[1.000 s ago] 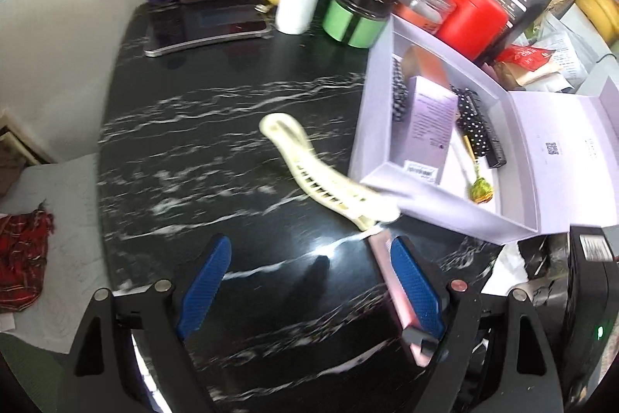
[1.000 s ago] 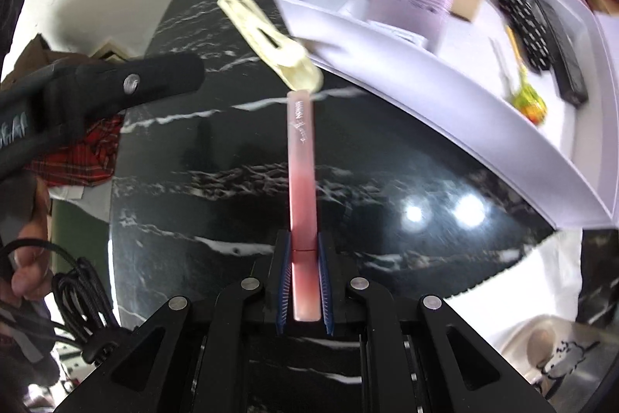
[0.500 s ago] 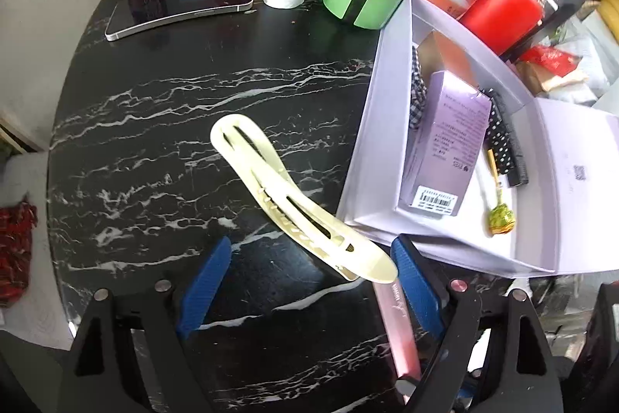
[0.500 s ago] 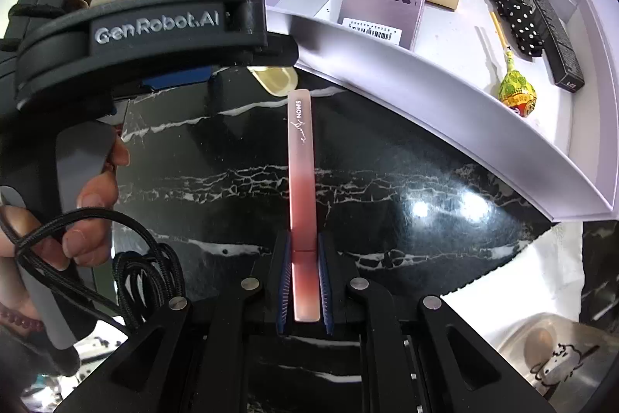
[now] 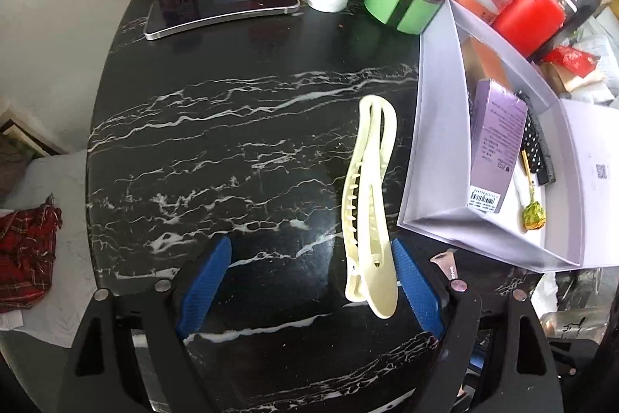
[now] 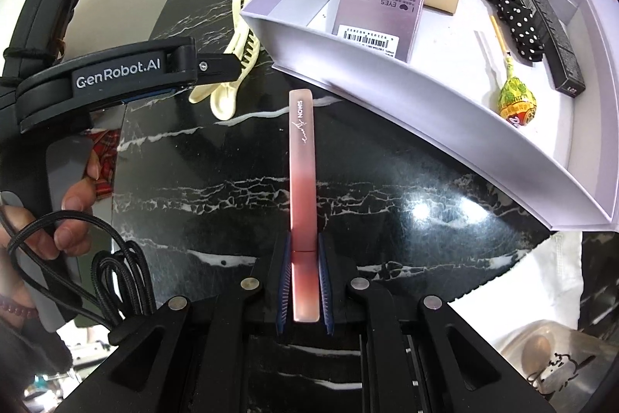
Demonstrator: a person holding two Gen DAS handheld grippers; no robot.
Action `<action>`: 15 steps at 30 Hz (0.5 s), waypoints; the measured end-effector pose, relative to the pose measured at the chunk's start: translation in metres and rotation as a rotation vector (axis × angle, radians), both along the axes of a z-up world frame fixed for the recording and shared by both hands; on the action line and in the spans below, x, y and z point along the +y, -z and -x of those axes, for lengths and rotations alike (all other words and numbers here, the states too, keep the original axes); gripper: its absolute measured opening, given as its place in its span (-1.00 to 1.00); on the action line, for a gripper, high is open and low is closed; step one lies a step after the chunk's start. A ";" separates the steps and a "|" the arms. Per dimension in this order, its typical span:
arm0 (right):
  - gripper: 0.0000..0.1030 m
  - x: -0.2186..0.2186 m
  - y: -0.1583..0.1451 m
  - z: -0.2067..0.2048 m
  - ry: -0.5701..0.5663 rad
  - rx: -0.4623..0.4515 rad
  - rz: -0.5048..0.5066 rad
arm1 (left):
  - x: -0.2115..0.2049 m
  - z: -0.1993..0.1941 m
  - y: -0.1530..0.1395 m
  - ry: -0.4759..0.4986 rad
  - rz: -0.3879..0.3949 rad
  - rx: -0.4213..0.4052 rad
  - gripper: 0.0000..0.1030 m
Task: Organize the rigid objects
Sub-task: 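Grasp the pink nail file with the right tool while the left tool grasps the cream hair clip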
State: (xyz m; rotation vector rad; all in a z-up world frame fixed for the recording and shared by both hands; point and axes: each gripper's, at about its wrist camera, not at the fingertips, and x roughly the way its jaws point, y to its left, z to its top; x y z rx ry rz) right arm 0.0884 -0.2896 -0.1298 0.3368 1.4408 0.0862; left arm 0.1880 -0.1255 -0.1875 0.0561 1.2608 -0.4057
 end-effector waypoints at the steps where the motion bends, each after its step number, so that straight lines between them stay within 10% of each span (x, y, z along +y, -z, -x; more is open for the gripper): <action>1: -0.72 0.000 -0.001 -0.001 0.000 -0.001 0.003 | -0.005 0.000 0.001 0.016 -0.011 -0.008 0.66; 4: -0.72 0.003 -0.001 -0.004 -0.004 -0.006 0.018 | -0.017 0.000 0.003 0.040 -0.033 -0.030 0.60; 11: -0.72 0.019 0.005 -0.010 -0.022 -0.028 0.071 | -0.031 -0.001 -0.002 0.068 -0.068 -0.074 -0.54; 15: -0.73 0.021 0.007 -0.016 -0.026 -0.041 0.086 | -0.027 -0.001 -0.006 0.050 -0.057 -0.057 -0.57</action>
